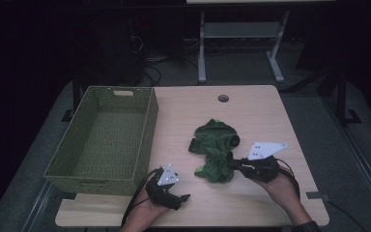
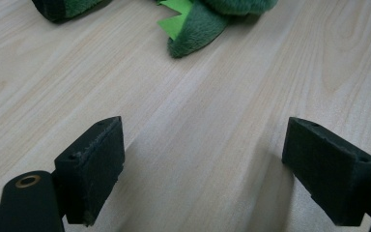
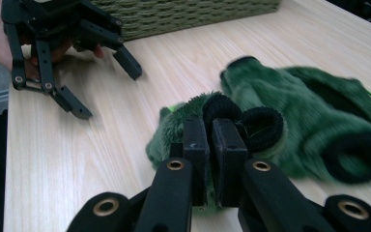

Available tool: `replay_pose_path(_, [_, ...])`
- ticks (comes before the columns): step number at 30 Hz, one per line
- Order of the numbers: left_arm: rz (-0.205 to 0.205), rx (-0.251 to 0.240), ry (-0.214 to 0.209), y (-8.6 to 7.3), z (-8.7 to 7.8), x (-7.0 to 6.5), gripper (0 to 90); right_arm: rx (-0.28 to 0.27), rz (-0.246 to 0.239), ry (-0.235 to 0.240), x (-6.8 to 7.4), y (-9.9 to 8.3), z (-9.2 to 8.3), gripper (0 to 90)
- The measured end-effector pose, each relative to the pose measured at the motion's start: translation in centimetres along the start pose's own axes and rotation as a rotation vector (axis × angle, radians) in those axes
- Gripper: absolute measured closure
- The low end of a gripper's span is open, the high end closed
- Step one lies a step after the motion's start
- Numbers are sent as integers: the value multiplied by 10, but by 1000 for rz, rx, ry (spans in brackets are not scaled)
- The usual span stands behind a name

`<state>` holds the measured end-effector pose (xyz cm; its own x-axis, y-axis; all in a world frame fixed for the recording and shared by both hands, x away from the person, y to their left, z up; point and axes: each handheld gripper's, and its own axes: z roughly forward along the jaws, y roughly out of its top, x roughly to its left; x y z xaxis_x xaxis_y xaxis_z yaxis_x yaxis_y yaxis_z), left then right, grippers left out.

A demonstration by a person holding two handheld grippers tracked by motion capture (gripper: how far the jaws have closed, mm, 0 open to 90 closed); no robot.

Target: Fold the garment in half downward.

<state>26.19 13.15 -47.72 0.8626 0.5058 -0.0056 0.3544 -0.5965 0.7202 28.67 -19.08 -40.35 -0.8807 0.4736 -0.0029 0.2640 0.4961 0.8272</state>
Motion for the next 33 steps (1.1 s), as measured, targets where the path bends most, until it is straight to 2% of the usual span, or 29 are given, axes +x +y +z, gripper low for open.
replay_pose_path(7, [5, -1, 2, 0, 0, 0, 145, 28, -19, 47, -1, 13, 31, 836])
replay_pose_path(8, [5, -1, 2, 0, 0, 0, 145, 28, -19, 47, -1, 13, 31, 836])
replay_pose_path(10, [5, -1, 2, 0, 0, 0, 145, 16, -2, 55, -2, 16, 40, 768])
replay_pose_path(13, [7, 0, 3, 0, 0, 0, 145, -5, 8, 54, -6, 20, 42, 747])
replay_pose_path(16, [5, -2, 2, 0, 0, 0, 145, -22, 36, 36, -9, 21, 38, 821])
replay_pose_path(17, [4, -2, 2, 0, 0, 0, 145, -22, 36, 36, -9, 21, 38, 821])
replay_pose_path(18, [5, -2, 2, 0, 0, 0, 145, -23, 55, 15, -13, 19, 34, 880])
replay_pose_path(21, [6, -1, 2, 0, 0, 0, 145, -22, 70, -1, -18, 16, 32, 897])
replay_pose_path(23, [8, 2, 1, 0, 0, 0, 145, 5, 106, -11, -24, 9, 39, 898])
replay_pose_path(26, [5, 2, 0, 0, 0, 0, 145, 57, 123, 1, -25, 1, 51, 899])
replay_pose_path(29, [4, 2, 0, 0, 0, 0, 145, 102, 125, 32, -25, -5, 63, 898])
replay_pose_path(31, [4, 2, 0, 0, 0, 0, 145, 111, 131, 42, -24, -6, 66, 899])
replay_pose_path(33, [4, 2, 0, 0, 0, 0, 145, 135, 131, 75, -23, -8, 72, 899])
